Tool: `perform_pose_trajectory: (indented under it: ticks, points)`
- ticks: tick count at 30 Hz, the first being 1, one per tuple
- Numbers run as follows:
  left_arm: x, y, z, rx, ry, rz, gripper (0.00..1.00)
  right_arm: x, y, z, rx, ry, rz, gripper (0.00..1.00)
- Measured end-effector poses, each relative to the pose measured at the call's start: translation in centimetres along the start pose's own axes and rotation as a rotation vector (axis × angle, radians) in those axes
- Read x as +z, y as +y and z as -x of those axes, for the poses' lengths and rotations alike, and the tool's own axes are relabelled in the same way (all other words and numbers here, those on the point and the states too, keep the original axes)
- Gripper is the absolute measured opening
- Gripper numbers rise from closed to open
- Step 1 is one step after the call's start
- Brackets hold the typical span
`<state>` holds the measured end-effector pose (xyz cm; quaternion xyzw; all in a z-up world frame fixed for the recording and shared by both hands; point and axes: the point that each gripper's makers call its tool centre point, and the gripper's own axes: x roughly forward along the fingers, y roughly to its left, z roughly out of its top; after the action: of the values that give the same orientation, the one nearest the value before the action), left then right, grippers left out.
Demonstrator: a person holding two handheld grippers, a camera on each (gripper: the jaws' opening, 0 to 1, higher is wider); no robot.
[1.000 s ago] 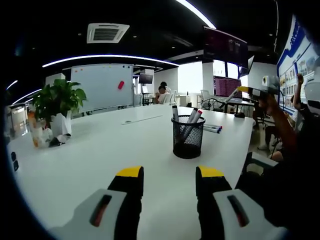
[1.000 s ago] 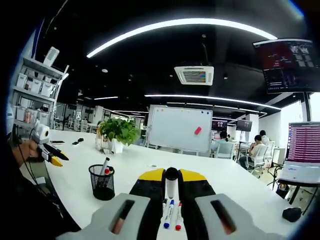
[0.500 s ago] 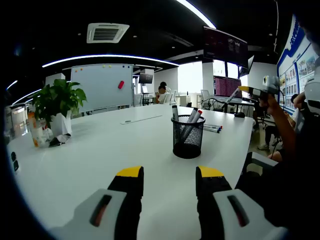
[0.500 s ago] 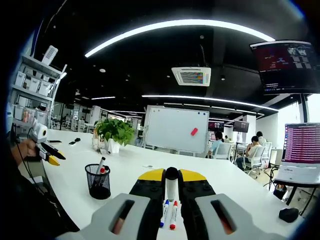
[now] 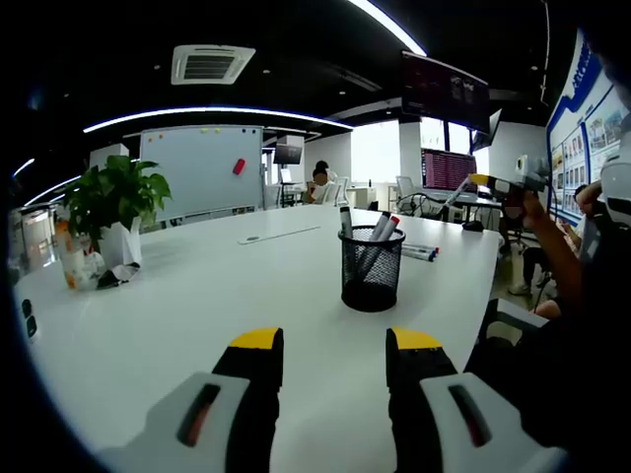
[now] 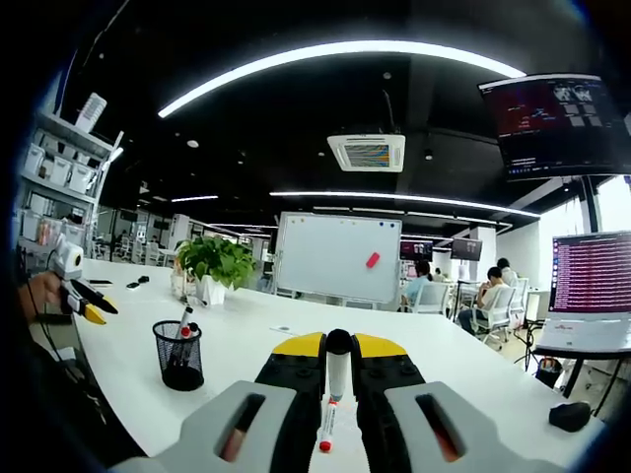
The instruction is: Pick up the whiteboard markers from the pen holder and place them facing the whiteboard neatly
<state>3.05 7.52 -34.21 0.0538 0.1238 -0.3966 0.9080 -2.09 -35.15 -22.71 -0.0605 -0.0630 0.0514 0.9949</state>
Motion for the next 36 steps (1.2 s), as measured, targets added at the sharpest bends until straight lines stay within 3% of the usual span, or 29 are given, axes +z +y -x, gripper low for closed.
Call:
perform_pose_trajectory:
  ticks: [14, 36]
  points:
    - [0.0, -0.1, 0.0, -0.001, 0.0, -0.001, 0.43, -2.0, -1.1, -0.2, -0.02, 0.045, -0.005, 0.13]
    - [0.1, -0.3, -0.1, -0.006, 0.0, -0.002, 0.43, -2.3, -0.8, -0.4, -0.016, 0.06, 0.046, 0.13]
